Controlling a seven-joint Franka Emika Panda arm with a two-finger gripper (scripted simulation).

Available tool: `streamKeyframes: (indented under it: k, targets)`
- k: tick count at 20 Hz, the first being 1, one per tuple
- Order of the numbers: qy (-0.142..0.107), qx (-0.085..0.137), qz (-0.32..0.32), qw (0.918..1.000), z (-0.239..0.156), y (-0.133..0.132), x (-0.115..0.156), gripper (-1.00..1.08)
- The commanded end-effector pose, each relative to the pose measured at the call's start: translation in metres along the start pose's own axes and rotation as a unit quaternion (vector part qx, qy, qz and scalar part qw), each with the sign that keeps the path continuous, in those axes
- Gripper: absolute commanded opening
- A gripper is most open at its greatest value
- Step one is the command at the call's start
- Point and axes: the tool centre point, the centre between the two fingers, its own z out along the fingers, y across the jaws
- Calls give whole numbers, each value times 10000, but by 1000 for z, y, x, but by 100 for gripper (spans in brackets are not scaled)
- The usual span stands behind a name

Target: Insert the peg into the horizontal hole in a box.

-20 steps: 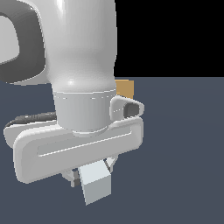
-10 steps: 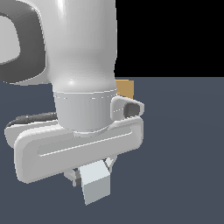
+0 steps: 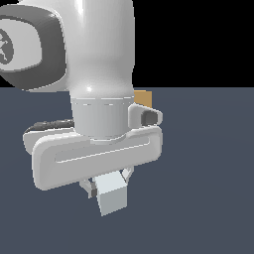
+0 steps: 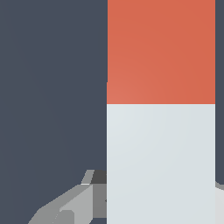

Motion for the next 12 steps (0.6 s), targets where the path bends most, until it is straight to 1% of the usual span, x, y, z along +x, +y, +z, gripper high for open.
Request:
streamKeyframes:
  k: [1, 6, 12]
  targets:
    - [-8, -15, 40, 10000, -5, 9, 11, -100]
    - [-8, -15, 178, 9998, -15, 33, 42, -100]
    - [-8, -15, 397, 9992, -31, 74, 90, -100]
